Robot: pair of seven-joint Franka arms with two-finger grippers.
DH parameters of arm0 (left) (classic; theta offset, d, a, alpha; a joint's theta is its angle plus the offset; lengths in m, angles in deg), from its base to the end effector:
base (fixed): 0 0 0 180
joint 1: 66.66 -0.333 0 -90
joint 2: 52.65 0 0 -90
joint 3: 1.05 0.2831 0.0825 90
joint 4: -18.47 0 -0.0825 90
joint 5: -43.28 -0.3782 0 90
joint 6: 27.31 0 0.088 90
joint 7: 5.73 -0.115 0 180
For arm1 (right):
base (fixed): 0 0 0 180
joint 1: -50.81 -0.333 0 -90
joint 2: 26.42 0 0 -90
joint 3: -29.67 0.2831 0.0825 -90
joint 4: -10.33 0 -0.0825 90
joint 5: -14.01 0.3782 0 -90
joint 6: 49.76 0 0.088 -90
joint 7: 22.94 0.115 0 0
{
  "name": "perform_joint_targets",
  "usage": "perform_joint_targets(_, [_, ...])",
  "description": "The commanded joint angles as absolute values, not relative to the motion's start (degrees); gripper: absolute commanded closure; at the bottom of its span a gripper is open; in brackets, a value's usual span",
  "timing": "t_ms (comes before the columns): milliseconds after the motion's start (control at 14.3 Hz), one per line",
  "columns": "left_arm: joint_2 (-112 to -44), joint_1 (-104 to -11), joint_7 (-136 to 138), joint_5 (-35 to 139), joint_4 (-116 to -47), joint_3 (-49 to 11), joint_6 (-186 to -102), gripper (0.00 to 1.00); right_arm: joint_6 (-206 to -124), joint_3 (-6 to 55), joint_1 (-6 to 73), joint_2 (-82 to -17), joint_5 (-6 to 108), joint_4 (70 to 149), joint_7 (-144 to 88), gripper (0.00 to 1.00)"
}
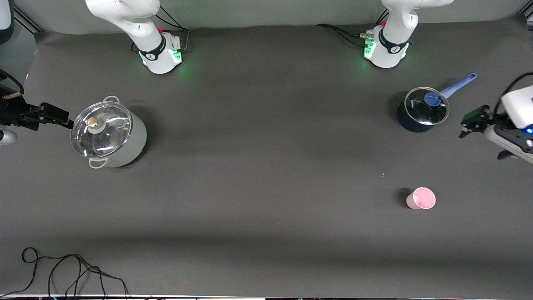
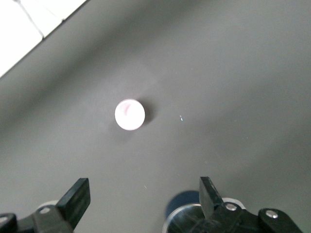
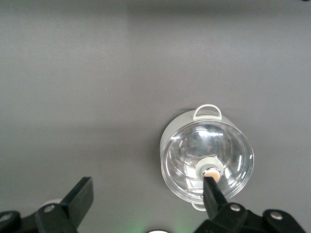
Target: Transfer pink cup from left to right arm
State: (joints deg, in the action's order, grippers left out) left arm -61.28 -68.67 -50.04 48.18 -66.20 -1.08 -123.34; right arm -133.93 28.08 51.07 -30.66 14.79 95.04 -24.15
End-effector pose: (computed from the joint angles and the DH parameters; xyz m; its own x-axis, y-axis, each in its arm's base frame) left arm 0.5997 0.0118 0.5508 0.7416 -0.6643 0.0934 -0.6689 -0.7428 0.0281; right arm 0.5577 -0.0158 0.5767 0.9965 -0.0098 -0.0830 -0.0109 -0.9999 -0.0133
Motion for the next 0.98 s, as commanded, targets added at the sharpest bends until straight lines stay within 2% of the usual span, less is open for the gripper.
perform_joint_targets(0, [-64.1,-73.7,-63.3,54.4,-64.2,-1.1,-124.0,0.0,-133.0,27.8,50.7,-30.8,15.4,94.2,-24.1,0.0])
perform_joint_targets(561, [-76.5,-90.5,-93.5,74.4,-65.0,-1.1,-123.3,0.0,-133.0,27.8,50.7,-30.8,15.4,94.2,-24.1,0.0])
perform_joint_targets(911, [-86.1,-97.0,-112.5,86.4,-67.3,-1.2,-123.1,0.0,-133.0,27.8,50.7,-30.8,15.4,94.2,-24.1,0.0])
